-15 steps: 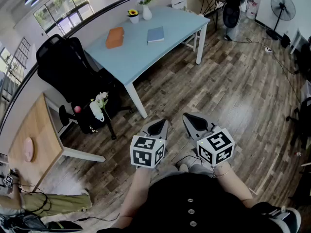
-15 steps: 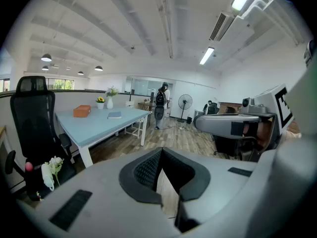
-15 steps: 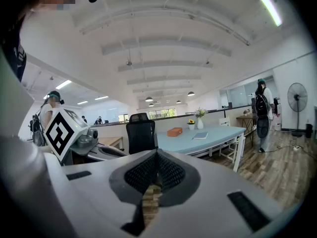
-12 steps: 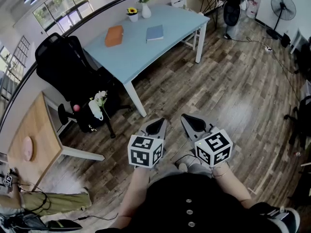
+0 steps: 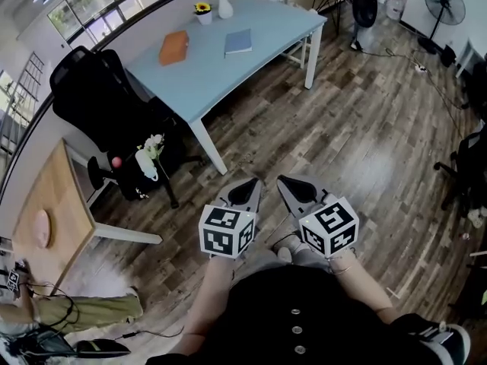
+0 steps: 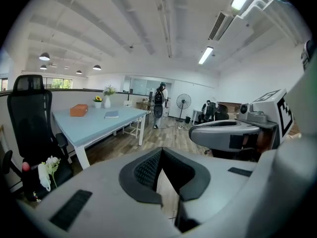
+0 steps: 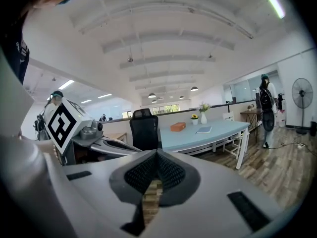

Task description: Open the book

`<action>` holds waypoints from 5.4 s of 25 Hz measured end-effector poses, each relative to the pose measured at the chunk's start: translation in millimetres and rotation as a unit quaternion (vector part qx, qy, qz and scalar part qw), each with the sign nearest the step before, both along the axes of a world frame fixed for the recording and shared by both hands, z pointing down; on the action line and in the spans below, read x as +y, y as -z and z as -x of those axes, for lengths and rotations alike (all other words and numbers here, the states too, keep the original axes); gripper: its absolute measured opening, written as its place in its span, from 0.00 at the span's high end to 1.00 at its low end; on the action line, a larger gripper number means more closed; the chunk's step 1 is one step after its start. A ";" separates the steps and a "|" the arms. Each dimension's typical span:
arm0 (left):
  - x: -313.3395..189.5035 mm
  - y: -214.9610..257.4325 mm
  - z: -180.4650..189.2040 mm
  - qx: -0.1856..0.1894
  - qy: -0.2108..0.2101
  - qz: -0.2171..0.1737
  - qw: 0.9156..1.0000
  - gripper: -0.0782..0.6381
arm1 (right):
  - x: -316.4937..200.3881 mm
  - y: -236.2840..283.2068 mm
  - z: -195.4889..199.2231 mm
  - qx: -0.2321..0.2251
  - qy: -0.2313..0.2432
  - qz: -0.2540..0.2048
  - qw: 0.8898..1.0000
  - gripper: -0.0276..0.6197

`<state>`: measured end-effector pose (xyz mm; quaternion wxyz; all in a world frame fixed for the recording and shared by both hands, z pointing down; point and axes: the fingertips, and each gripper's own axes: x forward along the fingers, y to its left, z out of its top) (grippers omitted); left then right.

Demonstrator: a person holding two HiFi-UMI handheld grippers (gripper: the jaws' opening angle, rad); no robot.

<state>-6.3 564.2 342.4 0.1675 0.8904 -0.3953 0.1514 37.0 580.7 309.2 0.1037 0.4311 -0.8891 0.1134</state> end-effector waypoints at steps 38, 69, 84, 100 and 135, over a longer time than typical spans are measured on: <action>-144.6 13.5 0.8 -0.001 -0.017 -0.058 0.998 0.60 | -132.6 -25.8 -3.3 0.054 0.011 -0.005 0.998 0.96; -337.8 -8.0 60.3 0.005 -0.078 -0.028 0.997 0.60 | -313.4 -47.2 42.3 0.055 -0.078 0.039 0.995 0.96; -431.1 -13.3 57.3 0.005 -0.029 -0.022 0.999 0.60 | -416.3 -56.3 29.8 0.038 -0.047 0.047 0.997 0.96; -551.6 -12.2 17.6 0.006 0.016 -0.015 1.000 0.60 | -544.6 -53.2 -11.6 0.031 0.005 0.045 0.999 0.96; -666.7 -19.8 17.1 0.000 -0.040 0.000 0.999 0.61 | -659.4 -63.0 -4.8 0.030 -0.013 0.067 0.997 0.96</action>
